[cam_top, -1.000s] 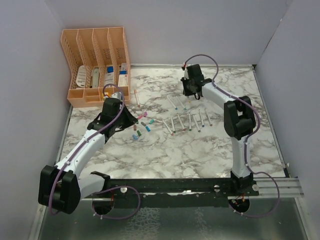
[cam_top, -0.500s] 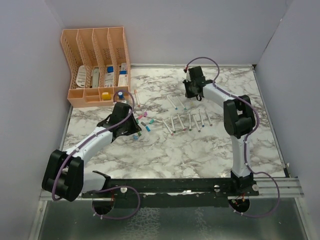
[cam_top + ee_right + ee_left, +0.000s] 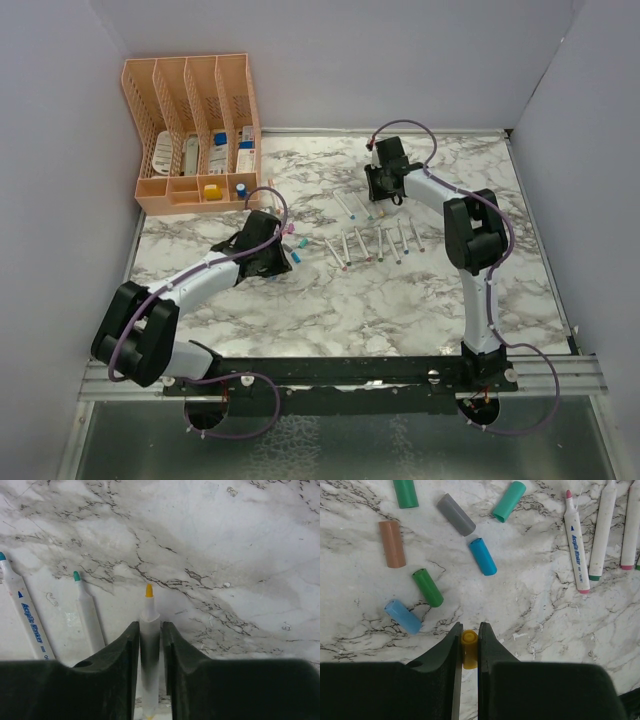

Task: Open the pen caps

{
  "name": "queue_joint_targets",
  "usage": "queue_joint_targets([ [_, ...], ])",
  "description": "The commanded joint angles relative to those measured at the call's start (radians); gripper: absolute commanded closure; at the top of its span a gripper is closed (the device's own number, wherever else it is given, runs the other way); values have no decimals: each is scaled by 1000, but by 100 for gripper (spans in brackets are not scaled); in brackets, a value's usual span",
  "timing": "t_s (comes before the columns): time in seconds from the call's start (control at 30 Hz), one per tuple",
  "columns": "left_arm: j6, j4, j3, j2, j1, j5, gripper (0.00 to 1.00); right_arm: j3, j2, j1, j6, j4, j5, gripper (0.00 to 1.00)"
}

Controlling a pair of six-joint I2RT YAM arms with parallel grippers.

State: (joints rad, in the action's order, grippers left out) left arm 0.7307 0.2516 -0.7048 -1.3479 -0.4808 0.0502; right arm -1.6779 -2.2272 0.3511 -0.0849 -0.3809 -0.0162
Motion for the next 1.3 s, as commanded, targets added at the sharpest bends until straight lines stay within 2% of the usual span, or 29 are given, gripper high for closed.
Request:
queue_joint_targets([
  [0.0, 6, -24, -7, -32, -22, -48, 100, -3, -26, -8, -10, 4, 21, 70],
  [0.3, 5, -28, -8, -63, -38, -59, 100, -48, 8, -12, -9, -12, 16, 58],
  [0.5, 5, -29, -7, -67, -38, -55, 85, -125, 48, -12, -6, -41, 29, 49],
  [0.67, 3, -28, -8, -65, -39, -51, 69, -190, 75, -11, -17, -78, 62, 39],
  [0.83, 1, -8, -22, -47, -39, -51, 60, -222, 91, 10, -31, -91, 102, 37],
  [1.0, 13, 66, -78, 59, -39, -70, 58, -273, 64, 90, -41, -100, 112, 35],
  [1.1, 26, 107, -122, 180, -38, -111, 42, -329, 10, 155, -53, -103, 105, 35],
  [1.27, 19, 193, -191, 338, -32, -233, 4, -466, -91, 231, -85, -126, 105, 33],
])
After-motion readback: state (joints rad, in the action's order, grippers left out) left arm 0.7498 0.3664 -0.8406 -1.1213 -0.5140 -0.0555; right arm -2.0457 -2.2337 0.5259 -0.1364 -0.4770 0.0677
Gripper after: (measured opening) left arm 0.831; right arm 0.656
